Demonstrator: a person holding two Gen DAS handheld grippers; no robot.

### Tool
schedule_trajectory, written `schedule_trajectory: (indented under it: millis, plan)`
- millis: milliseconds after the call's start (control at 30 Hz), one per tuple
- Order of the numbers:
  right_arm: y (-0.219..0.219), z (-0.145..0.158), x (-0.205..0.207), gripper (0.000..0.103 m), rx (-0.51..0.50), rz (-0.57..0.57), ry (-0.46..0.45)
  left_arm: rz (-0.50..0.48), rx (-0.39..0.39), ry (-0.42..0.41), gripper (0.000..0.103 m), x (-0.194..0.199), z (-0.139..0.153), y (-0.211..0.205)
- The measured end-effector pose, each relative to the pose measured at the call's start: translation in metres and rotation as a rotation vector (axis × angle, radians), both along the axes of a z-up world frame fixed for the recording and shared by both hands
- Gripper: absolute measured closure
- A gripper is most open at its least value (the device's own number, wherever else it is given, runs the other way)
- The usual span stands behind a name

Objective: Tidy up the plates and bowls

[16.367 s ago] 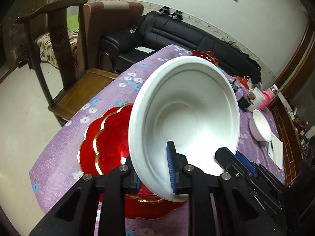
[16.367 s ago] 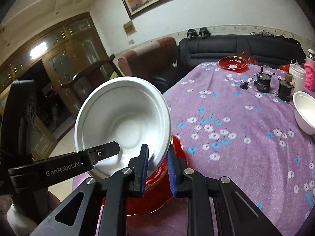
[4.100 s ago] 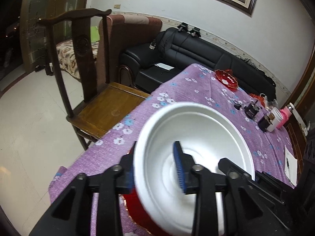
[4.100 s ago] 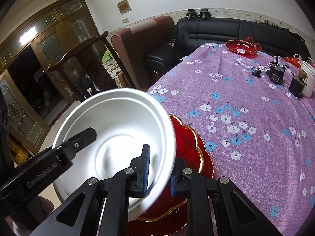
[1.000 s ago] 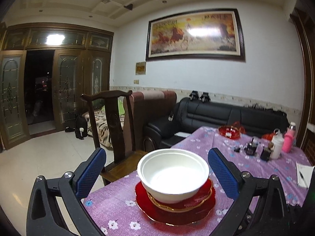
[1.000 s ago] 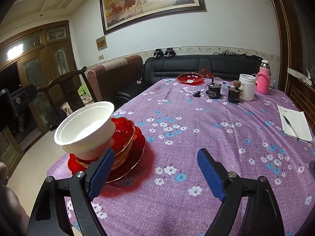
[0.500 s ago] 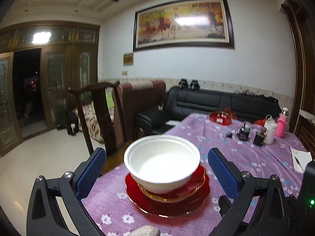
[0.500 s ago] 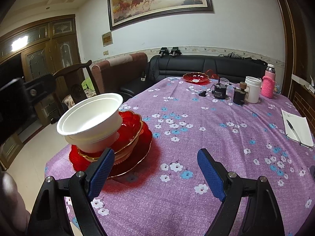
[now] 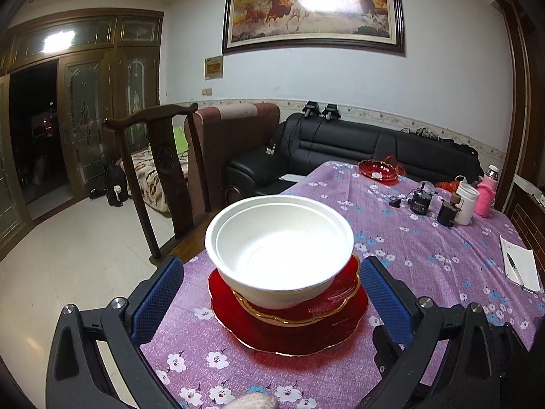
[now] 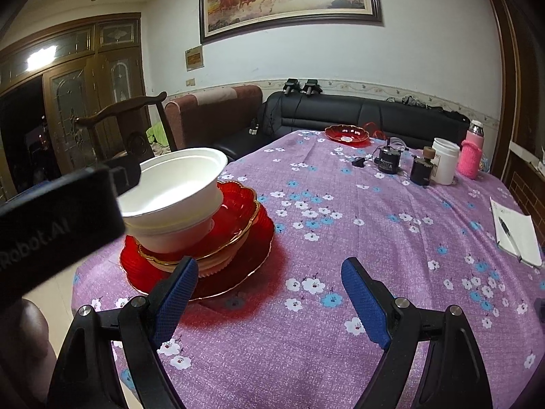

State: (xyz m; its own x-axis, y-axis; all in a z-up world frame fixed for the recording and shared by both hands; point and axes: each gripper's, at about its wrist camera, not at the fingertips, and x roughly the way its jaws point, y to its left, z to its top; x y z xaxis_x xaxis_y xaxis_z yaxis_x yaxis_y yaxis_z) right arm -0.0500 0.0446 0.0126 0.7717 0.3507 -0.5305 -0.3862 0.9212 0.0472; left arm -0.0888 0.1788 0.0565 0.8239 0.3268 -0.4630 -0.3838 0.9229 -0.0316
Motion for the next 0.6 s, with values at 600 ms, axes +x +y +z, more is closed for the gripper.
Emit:
schedule_trajectory:
  millis: [600]
  plan:
    - [0.017,-0.004,-0.001,0.014,-0.042,0.023,0.008,0.012,-0.046,0.045,0.0,0.001,-0.009,0.016]
